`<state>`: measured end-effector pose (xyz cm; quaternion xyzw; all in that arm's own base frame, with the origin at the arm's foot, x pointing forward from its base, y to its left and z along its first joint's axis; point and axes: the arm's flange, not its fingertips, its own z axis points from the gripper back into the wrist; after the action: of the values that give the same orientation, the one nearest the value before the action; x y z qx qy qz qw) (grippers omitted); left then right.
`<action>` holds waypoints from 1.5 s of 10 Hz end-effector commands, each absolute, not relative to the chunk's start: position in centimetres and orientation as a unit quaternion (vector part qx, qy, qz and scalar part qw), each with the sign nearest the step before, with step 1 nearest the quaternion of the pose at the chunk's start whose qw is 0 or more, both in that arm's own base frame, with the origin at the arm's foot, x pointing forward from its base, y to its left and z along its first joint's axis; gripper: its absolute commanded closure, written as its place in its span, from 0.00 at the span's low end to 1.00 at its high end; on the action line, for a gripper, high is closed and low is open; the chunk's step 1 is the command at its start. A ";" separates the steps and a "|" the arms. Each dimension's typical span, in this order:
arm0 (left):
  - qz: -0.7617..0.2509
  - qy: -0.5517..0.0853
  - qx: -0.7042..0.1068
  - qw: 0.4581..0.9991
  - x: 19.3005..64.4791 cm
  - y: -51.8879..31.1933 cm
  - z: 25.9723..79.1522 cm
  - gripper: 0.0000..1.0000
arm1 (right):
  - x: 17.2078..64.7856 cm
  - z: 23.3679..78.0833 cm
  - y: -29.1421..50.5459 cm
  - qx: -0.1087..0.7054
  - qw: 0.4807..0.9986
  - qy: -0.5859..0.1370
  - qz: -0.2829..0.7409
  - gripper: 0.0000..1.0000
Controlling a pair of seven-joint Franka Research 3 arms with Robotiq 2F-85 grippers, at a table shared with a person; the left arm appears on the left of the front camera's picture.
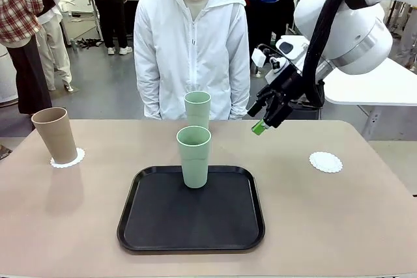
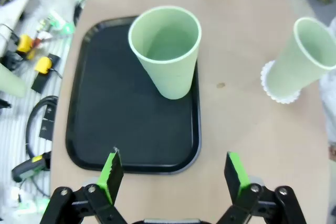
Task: Place coasters on the table and set cups on them.
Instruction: Take one Reusable plastic cup from the Flat Tray and place it on a coaster set by the human.
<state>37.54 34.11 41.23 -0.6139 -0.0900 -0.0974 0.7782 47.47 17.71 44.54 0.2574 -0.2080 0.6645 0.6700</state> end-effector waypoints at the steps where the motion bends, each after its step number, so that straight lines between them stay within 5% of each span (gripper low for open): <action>1: -0.094 -0.090 -0.612 0.780 37.4 34.1 41.3 0.00 | 47.6 45.3 18.1 0.249 0.674 -0.206 0.664 0.00; 6: -0.094 -0.090 -0.612 0.780 37.4 34.1 41.3 0.00 | 47.7 45.1 17.9 0.254 0.668 -0.212 0.667 0.00; 10: -0.094 -0.090 -0.612 0.780 37.4 34.1 41.3 0.00 | 46.0 38.0 15.5 0.360 0.597 -0.352 0.625 0.00; 15: -0.094 -0.090 -0.612 0.780 37.4 34.1 41.3 0.00 | 44.8 32.4 15.5 0.405 0.577 -0.394 0.590 0.00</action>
<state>37.53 34.11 41.23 -0.6139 -0.0901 -0.0973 0.7782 44.74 15.02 33.34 0.3955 -0.3792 0.5958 0.5872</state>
